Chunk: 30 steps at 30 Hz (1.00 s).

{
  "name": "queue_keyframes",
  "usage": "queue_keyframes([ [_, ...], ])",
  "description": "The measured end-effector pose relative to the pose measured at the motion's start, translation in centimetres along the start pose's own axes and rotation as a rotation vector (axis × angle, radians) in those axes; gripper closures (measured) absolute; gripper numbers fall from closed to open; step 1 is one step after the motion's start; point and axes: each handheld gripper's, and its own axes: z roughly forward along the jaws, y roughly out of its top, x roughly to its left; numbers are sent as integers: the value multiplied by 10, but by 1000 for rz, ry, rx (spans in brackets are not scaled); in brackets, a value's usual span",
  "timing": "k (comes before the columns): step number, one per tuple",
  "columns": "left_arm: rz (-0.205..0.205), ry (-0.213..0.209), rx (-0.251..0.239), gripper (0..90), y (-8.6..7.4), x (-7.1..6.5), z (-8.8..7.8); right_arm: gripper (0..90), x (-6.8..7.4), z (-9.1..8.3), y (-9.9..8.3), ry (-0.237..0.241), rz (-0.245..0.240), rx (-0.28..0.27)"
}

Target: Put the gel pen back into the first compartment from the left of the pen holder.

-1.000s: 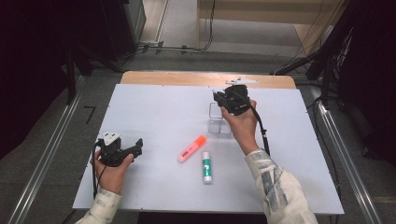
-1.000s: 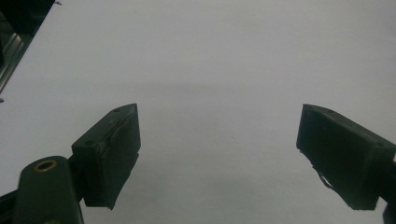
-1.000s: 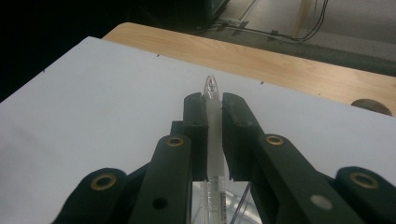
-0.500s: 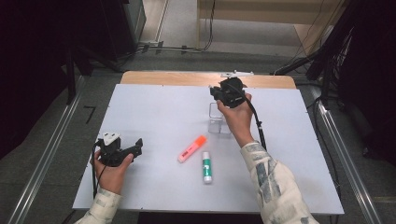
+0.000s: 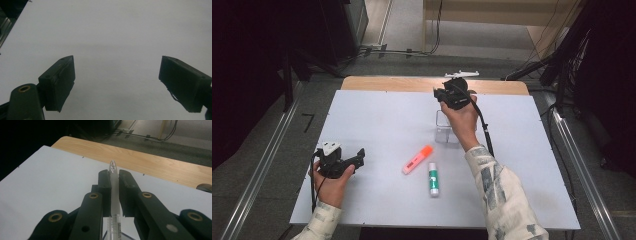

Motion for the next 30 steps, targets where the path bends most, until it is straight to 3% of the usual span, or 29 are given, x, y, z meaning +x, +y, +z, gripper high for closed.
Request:
queue_keyframes([
  [16, -2, -2, 2, 138, 0, 0, 1, 789, -3, 17, 7, 4, 16, -23],
  [24, -3, 0, 4, 138, 0, 1, 1, 788, -3, 18, 5, 8, 8, -21],
  [30, -3, -2, 5, 138, 0, 1, 0, 788, -1, 10, 0, 12, -3, -28],
])
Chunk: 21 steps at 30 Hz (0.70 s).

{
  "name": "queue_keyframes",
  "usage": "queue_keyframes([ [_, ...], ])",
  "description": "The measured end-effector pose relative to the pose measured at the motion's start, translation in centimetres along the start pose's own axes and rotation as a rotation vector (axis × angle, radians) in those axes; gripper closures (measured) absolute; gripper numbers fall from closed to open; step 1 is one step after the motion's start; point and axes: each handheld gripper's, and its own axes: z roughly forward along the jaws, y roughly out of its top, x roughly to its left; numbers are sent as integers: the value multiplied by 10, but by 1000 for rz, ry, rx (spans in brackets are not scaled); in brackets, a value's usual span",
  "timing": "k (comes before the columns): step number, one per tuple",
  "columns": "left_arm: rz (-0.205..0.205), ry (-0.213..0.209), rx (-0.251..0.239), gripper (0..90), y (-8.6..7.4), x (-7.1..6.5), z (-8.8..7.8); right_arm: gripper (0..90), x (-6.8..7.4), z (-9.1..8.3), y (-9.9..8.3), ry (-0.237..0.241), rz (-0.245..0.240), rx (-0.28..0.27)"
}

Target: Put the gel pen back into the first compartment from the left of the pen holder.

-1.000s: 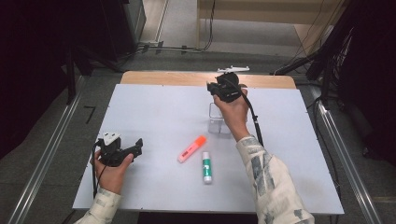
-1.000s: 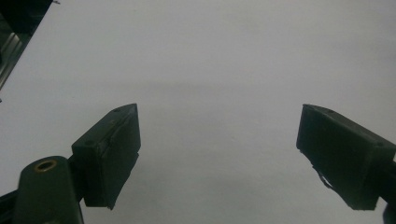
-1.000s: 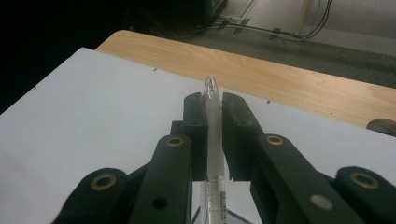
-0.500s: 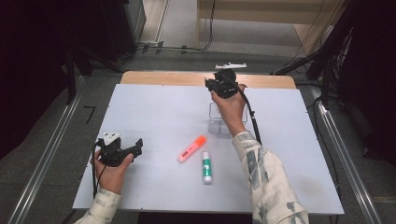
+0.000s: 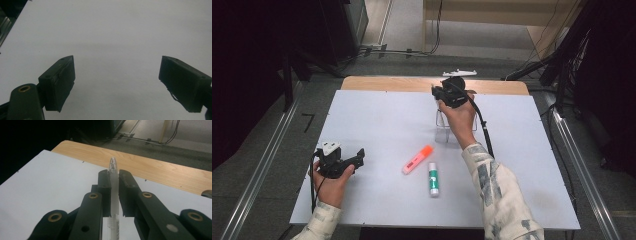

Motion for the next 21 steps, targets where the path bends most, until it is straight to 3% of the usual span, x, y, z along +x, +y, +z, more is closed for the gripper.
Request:
queue_keyframes([
  [13, 8, 3, 2, 138, 0, -2, 1, 789, -4, -26, -33, 21, -3, -9],
  [21, 9, 2, 4, 138, 0, -3, 1, 785, -7, -26, -49, 27, 5, 5],
])
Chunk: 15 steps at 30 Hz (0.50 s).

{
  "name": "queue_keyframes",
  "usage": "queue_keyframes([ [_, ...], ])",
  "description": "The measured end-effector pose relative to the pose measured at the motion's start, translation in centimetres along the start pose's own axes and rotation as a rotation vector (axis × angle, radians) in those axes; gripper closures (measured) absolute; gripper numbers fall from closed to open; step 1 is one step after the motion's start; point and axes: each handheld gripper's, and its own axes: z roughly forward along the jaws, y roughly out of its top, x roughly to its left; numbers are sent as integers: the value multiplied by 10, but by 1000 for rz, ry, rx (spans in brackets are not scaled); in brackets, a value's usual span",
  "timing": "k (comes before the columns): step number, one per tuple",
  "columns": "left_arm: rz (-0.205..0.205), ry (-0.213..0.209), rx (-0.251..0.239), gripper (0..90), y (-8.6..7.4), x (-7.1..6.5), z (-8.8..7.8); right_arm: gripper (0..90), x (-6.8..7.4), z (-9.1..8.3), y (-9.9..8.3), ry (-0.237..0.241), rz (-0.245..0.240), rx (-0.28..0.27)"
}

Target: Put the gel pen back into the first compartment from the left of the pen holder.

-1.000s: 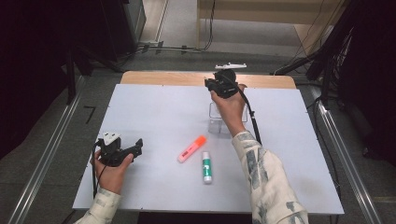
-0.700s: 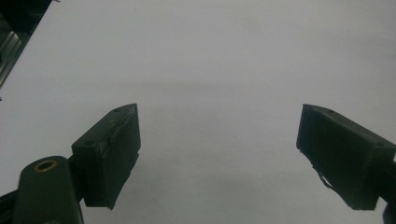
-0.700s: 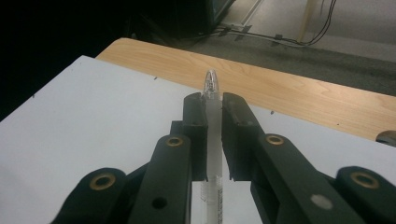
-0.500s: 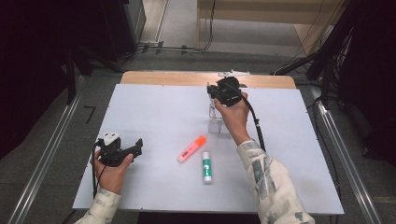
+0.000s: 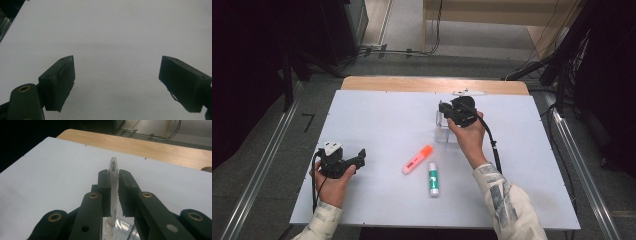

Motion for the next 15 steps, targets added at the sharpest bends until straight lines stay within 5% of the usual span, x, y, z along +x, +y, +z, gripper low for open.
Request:
queue_keyframes([
  [15, -2, 0, 0, 138, 0, 1, 0, 642, -2, -4, -13, -14, -5, 0],
])
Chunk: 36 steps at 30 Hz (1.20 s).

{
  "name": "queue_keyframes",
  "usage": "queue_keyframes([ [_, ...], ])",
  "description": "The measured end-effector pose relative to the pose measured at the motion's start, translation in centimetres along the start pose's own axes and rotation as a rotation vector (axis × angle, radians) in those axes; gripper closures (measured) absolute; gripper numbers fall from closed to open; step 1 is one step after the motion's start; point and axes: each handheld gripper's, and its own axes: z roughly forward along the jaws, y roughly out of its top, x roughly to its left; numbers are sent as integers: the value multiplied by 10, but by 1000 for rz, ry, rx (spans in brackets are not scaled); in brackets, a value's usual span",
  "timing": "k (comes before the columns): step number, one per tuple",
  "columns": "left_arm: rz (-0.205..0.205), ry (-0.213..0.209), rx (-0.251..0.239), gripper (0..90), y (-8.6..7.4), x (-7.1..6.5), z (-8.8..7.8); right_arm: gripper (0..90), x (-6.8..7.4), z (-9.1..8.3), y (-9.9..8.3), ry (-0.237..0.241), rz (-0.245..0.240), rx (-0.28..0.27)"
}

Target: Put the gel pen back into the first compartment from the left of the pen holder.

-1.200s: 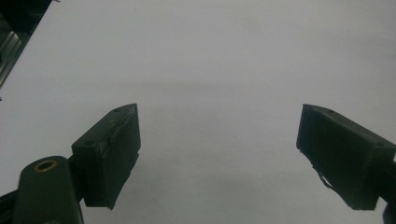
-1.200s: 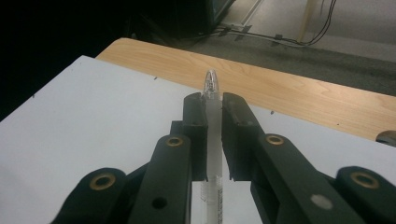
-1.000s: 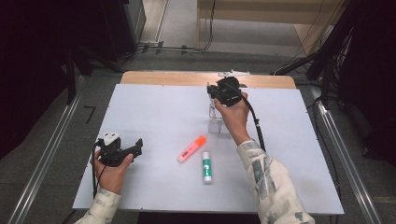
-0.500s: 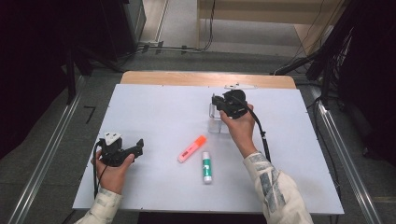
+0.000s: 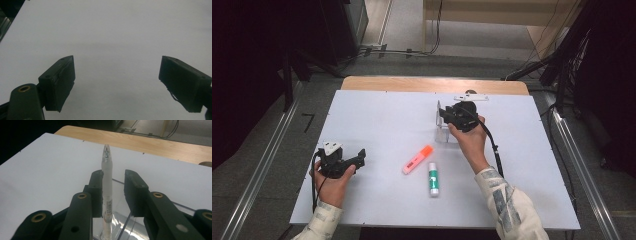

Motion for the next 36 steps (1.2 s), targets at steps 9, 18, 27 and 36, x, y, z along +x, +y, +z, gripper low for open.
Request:
queue_keyframes([
  [9, 2, 0, 0, 138, 0, -1, 1, 486, 0, -17, -11, -18, -37, -19],
  [18, 5, 5, 3, 138, 0, -2, 1, 311, -2, -45, -28, -40, -67, -52],
  [27, 9, 6, 5, 138, -1, -3, 1, 228, -20, -71, -61, -12, -23, -60],
  [36, 12, 6, 8, 138, -1, -4, 1, 193, -45, -89, -91, -46, 41, -59],
])
